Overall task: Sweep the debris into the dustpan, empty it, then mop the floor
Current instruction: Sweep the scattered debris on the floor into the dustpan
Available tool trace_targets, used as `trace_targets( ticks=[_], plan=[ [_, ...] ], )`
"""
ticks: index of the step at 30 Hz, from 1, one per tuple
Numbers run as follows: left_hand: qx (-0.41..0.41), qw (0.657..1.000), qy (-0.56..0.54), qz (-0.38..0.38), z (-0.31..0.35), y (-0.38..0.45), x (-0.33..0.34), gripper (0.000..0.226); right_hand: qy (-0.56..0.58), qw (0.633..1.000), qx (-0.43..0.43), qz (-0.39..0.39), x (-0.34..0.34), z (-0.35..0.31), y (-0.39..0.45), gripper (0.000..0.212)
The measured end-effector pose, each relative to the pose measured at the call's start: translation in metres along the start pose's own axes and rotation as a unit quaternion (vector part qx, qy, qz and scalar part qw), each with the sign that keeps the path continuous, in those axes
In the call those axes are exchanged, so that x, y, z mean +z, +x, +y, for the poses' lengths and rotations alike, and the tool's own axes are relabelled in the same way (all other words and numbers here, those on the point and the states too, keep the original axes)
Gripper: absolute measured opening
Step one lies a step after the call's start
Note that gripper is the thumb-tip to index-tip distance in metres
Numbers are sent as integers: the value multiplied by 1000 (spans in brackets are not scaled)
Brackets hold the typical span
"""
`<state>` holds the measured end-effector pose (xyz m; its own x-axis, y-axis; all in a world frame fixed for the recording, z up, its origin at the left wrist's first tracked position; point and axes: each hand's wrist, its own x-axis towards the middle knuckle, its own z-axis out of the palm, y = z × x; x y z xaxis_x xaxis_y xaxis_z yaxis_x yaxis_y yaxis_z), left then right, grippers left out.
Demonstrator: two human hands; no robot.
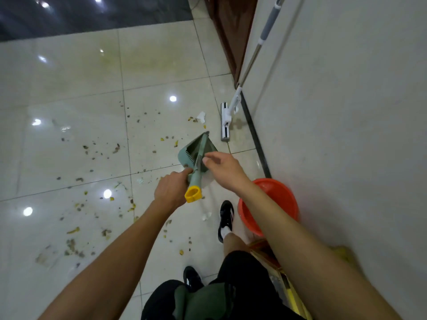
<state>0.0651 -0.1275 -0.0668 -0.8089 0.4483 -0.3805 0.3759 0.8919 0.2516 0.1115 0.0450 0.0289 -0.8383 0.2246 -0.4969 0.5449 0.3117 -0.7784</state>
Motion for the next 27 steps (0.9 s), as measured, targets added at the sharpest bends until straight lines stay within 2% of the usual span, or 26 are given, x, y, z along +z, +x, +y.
trace_targets(
  ticks=[3,5,8,14,16,19,27],
  plan=[
    [0,999,40,16,-23,-49,4,39,11,1000,19,-20,47,-14,-52,32],
    [-11,998,49,26,-37,-78,9,30,11,998,39,-46,77,-18,-82,36],
    [-5,997,64,51,-59,-114,22,33,-4,994,84,-76,107,-20,-116,43],
    [-21,994,87,55,-81,-168,35,37,185,940,235,-167,150,-8,-149,13],
    [-31,995,81,55,-85,-183,43,36,184,940,238,-164,162,-5,-158,4],
    [-43,995,77,52,-88,-201,55,33,146,949,236,-149,178,3,-168,4],
    [-65,994,83,24,-79,-247,84,29,66,958,215,-180,180,51,-204,11]
  ],
)
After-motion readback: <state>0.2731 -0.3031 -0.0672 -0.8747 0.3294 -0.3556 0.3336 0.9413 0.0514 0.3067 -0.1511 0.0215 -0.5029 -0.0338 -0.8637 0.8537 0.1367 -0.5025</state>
